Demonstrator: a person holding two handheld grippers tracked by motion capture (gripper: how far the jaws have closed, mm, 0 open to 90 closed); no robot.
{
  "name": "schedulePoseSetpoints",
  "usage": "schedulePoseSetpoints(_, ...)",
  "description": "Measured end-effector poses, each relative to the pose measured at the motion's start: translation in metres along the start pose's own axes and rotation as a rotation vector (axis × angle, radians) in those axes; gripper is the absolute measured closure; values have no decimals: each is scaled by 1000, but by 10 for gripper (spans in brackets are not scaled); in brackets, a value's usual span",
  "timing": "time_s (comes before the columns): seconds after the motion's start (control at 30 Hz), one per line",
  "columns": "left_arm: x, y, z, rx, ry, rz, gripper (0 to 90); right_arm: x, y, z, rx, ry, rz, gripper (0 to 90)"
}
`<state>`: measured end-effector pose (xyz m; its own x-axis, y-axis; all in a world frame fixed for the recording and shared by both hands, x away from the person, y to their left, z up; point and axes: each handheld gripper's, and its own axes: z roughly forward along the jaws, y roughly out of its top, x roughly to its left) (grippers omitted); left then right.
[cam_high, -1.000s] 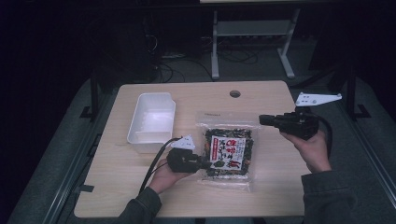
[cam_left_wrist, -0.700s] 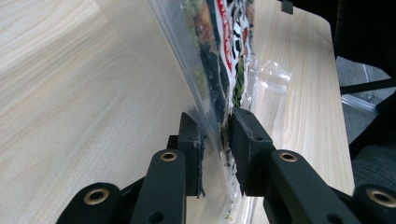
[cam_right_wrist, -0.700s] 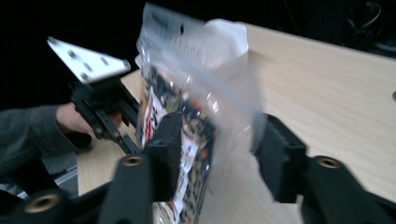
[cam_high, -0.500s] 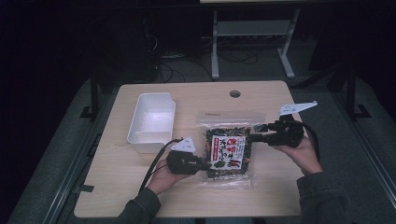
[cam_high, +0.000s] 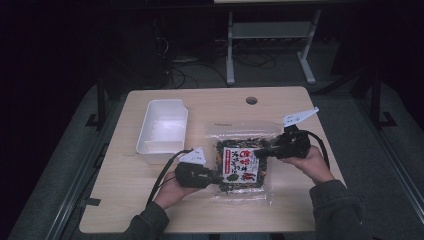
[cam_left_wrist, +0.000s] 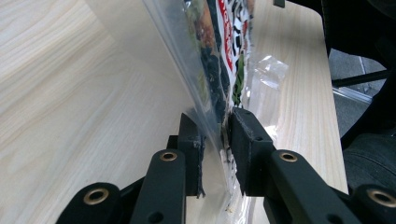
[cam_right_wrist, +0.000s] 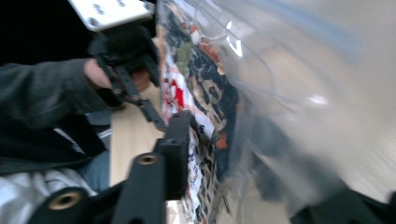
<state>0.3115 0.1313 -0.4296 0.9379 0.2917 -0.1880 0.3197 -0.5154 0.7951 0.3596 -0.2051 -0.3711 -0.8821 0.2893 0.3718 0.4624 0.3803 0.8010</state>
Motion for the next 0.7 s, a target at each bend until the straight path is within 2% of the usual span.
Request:
schedulePoseSetpoints(0.07, 0, -2, -3, -3, 5, -4, 727, 1, 1, 0, -1, 31, -1, 699)
schedulePoseSetpoints(0.27, 0, -6, -11, -10, 28, -3, 670, 12, 9, 2, 26, 70, -25, 742)
schedulePoseSetpoints(0.37, 0, -8, -17, -18, 36, -3, 646, 18, 13, 2, 36, 70, -48, 748)
schedulePoseSetpoints(0.47, -1, -10, -23, -25, 50, -3, 598, 23, 17, 0, 21, 66, -50, 749)
schedulePoseSetpoints(0.7, -5, -14, -34, 4, 91, 9, 540, 36, 27, -7, 14, 14, -79, 752)
